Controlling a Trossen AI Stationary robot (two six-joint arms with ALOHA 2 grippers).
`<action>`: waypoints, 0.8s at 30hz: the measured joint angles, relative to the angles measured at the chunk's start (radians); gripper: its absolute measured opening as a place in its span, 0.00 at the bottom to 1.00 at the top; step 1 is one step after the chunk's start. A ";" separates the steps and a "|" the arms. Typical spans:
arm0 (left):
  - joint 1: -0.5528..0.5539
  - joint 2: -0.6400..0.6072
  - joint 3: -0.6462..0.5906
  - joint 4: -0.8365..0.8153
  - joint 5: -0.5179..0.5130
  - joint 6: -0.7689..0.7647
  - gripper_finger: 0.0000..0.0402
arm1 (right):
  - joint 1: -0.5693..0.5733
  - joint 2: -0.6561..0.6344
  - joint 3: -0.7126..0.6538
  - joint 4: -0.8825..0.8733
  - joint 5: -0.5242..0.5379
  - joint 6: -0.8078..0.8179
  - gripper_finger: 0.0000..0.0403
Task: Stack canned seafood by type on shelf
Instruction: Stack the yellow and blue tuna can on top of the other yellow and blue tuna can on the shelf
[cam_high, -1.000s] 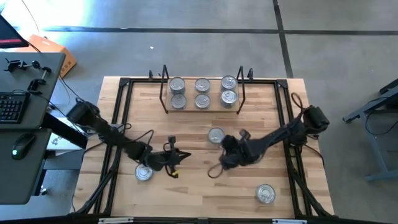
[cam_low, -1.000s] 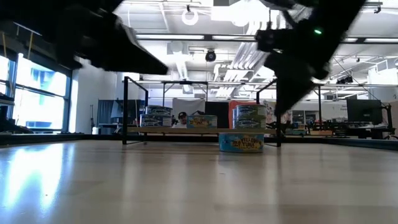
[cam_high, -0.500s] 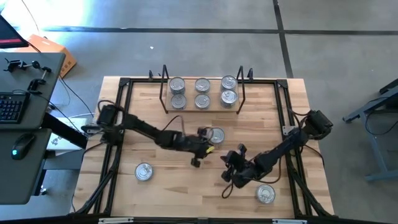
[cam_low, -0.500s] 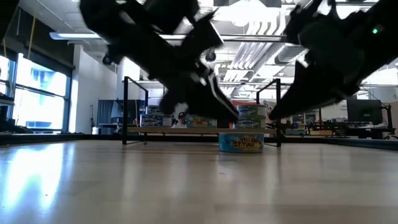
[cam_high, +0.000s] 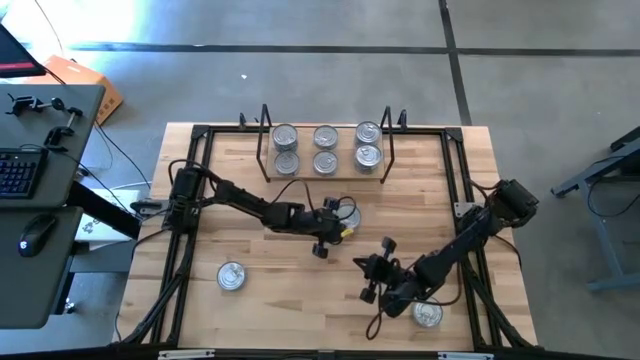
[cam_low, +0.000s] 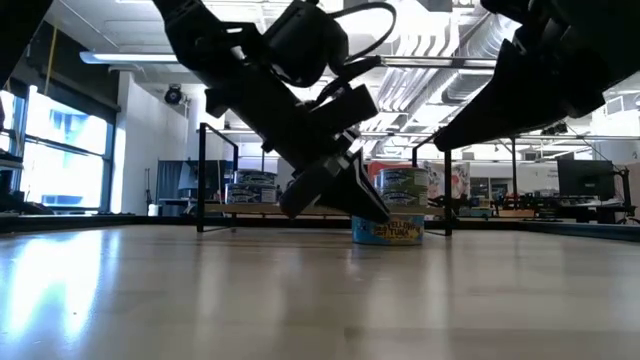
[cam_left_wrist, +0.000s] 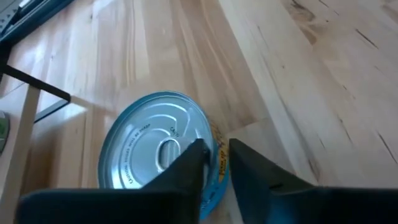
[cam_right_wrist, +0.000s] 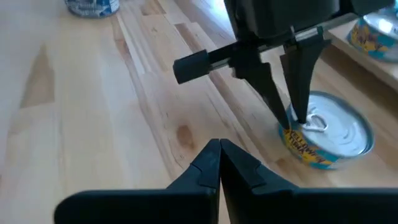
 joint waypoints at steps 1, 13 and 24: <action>0.000 0.000 0.000 -0.002 -0.001 0.008 0.12 | -0.001 0.000 0.000 0.001 0.000 -0.025 0.01; -0.064 -0.101 -0.003 -0.108 0.000 -0.090 0.01 | 0.009 -0.069 -0.001 -0.121 -0.180 -0.184 0.43; -0.095 -0.178 -0.001 -0.138 -0.005 -0.161 0.00 | -0.046 0.168 -0.011 0.179 0.164 -0.754 0.63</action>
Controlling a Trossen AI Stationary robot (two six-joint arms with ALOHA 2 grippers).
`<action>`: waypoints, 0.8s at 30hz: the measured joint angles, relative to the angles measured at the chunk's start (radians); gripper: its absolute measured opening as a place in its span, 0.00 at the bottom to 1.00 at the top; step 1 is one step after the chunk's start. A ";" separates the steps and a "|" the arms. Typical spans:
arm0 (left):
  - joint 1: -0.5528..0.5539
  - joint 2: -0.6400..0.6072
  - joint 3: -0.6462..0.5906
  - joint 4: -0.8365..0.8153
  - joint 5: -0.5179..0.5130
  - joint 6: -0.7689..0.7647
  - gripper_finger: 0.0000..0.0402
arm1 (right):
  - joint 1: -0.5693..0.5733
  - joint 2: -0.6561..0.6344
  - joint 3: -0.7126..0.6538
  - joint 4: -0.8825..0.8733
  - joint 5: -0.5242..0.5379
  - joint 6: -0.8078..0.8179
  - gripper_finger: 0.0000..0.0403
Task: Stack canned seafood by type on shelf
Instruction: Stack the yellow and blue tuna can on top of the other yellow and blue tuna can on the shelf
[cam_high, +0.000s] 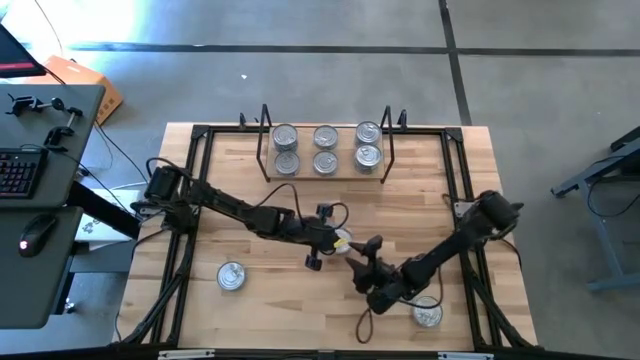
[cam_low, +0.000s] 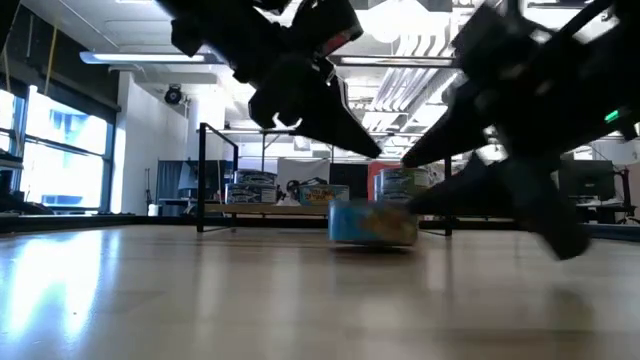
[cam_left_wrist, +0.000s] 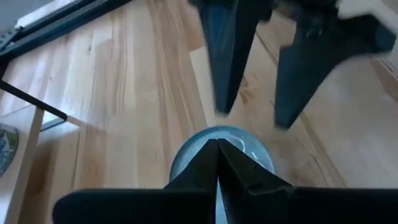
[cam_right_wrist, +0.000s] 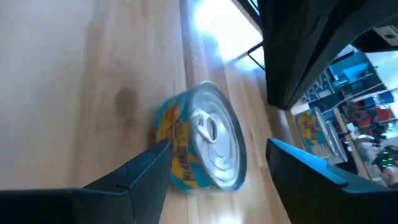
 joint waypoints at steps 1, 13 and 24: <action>0.000 0.001 0.000 -0.003 0.000 -0.001 0.00 | -0.012 0.018 0.000 0.034 0.001 -0.019 0.63; -0.005 0.001 0.000 -0.062 0.101 0.000 0.02 | -0.049 0.019 0.004 0.091 -0.058 -0.015 0.57; -0.001 0.004 -0.061 -0.047 0.183 0.176 0.32 | 0.030 -0.058 0.011 0.083 -0.034 0.182 0.52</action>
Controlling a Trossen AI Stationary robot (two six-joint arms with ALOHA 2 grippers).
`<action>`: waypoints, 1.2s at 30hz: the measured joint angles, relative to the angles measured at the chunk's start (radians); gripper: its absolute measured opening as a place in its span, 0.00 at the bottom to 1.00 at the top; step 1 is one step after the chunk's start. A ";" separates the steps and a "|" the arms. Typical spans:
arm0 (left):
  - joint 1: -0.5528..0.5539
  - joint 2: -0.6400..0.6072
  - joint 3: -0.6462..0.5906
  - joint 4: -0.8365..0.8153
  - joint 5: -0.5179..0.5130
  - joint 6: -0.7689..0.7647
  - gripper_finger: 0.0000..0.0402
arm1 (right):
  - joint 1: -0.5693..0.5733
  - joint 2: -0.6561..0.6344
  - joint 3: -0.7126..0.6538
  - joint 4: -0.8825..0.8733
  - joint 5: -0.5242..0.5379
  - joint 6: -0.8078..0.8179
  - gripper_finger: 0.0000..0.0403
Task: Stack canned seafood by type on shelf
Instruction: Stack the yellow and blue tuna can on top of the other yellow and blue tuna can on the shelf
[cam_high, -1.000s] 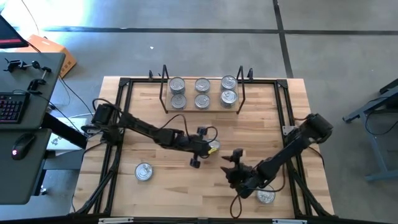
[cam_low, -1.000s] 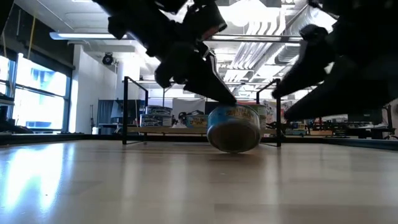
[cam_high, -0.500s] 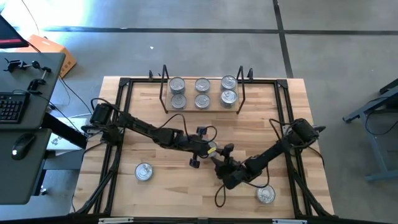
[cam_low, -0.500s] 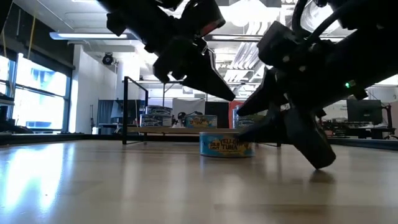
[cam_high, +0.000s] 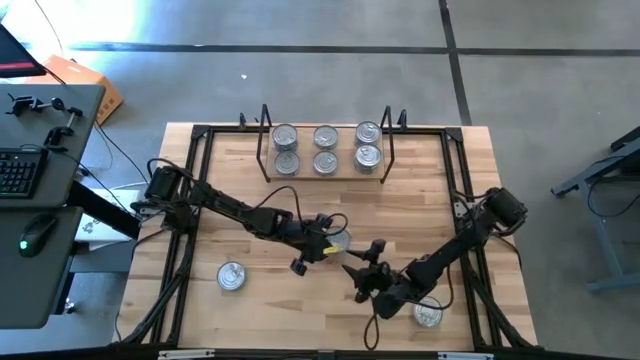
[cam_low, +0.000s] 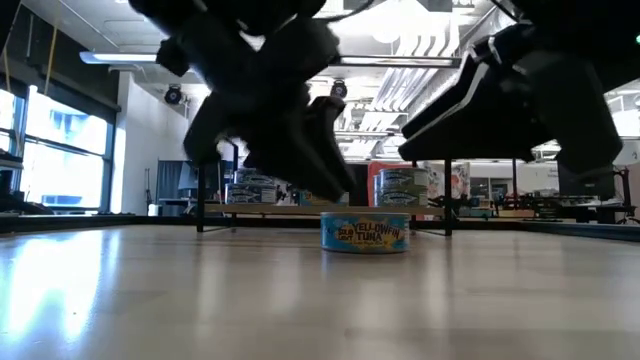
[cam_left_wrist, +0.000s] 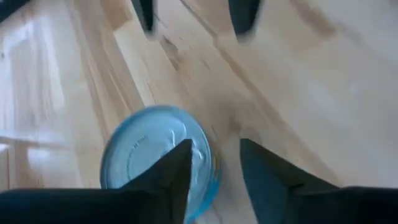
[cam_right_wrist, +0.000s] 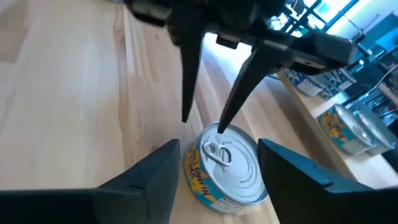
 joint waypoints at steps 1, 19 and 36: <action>0.004 0.000 -0.012 0.004 0.000 0.024 0.35 | 0.002 0.000 0.000 0.000 0.001 0.018 0.51; 0.025 0.071 -0.058 0.120 -0.008 0.180 0.19 | 0.016 0.000 0.000 0.011 0.002 0.060 0.50; 0.008 0.073 0.005 0.135 -0.064 0.050 0.01 | -0.025 0.000 0.000 -0.022 -0.082 -0.110 0.55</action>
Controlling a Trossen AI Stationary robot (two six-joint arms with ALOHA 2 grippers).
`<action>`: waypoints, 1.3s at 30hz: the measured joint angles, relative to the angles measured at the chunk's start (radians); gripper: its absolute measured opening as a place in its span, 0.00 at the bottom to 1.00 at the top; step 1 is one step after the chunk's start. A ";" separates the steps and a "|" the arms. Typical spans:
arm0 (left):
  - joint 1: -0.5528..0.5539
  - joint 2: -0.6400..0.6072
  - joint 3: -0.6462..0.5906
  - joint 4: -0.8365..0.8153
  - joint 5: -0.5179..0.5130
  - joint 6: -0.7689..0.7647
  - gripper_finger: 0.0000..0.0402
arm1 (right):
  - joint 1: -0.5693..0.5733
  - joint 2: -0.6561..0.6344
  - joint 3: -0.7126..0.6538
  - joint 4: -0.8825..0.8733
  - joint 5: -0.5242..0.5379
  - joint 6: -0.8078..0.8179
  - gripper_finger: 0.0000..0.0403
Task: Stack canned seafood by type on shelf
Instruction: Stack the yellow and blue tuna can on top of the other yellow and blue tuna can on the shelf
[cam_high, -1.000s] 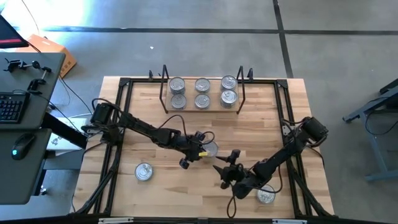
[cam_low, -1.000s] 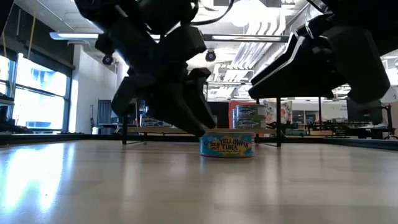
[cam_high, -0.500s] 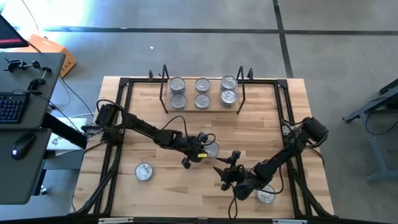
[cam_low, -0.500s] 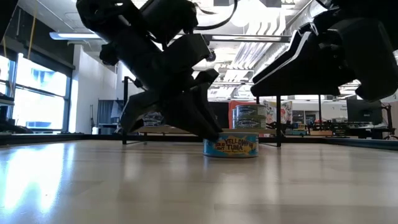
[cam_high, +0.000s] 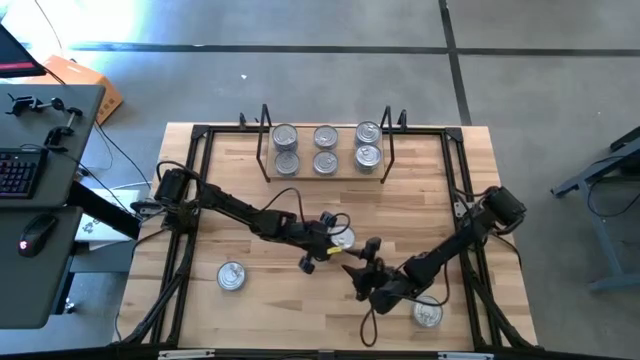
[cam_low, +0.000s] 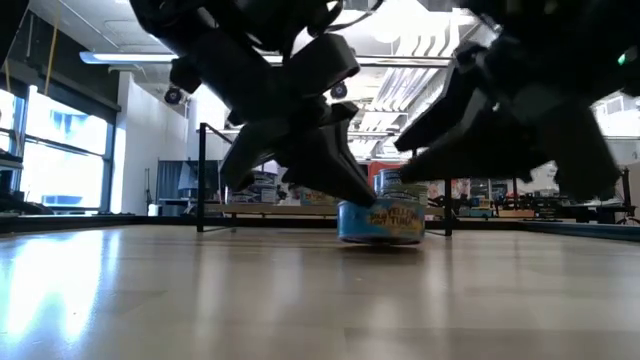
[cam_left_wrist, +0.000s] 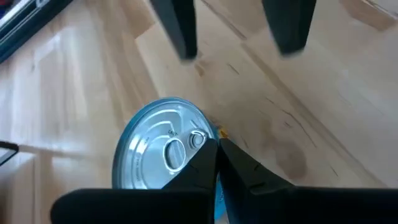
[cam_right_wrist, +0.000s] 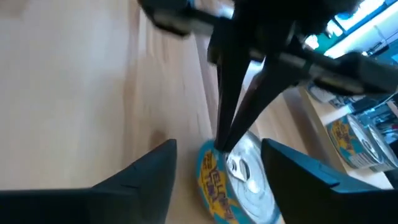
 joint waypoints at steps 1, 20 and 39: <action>0.000 0.000 0.006 -0.005 -0.009 -0.012 0.01 | -0.007 0.000 0.000 -0.021 -0.005 0.000 0.57; -0.007 -0.002 0.065 -0.080 -0.049 -0.104 0.00 | -0.091 0.065 0.002 -0.142 0.015 -0.218 0.61; -0.029 -0.090 0.066 -0.121 -0.041 -0.137 0.00 | -0.093 0.071 -0.002 0.026 -0.006 -0.191 0.36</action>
